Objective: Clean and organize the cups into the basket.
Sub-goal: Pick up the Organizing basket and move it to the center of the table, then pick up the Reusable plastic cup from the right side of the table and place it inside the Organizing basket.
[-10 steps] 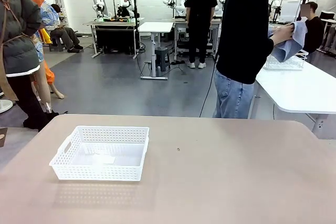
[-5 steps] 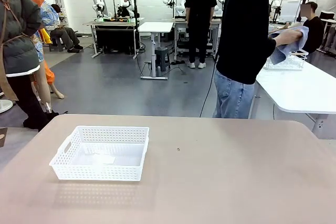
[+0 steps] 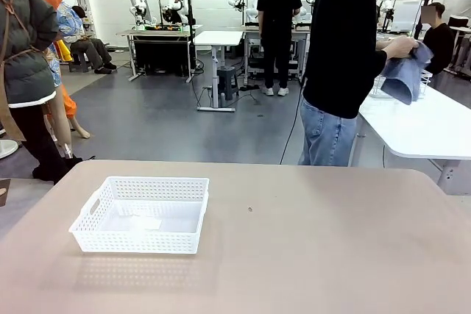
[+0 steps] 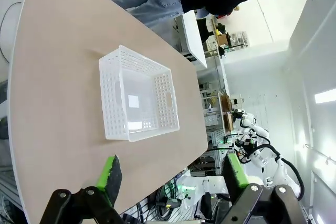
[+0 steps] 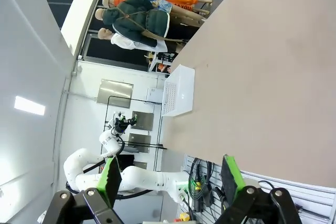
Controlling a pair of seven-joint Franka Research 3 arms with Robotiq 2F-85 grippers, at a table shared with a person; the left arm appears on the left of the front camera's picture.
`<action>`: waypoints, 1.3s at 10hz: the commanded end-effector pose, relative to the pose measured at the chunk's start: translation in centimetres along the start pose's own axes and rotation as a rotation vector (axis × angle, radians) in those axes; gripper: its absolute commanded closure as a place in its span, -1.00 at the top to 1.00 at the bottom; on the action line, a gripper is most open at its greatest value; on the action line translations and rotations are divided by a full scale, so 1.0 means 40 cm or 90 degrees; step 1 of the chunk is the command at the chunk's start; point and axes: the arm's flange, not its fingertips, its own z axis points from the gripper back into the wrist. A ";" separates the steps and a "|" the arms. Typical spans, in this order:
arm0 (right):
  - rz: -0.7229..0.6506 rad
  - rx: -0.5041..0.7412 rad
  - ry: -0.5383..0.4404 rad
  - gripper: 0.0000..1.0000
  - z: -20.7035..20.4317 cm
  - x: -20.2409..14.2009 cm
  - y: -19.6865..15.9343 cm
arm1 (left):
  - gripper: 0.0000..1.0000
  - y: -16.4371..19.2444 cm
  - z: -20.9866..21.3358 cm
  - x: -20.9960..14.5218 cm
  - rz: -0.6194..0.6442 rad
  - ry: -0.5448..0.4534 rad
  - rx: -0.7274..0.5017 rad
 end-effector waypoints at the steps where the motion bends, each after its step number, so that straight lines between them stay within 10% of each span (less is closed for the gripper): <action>1: 0.003 0.005 -0.002 1.00 0.003 -0.001 -0.001 | 1.00 0.000 0.008 -0.005 -0.002 0.009 0.002; 13: 0.003 0.005 -0.002 1.00 0.003 -0.001 -0.001 | 1.00 0.000 0.008 -0.005 -0.002 0.009 0.002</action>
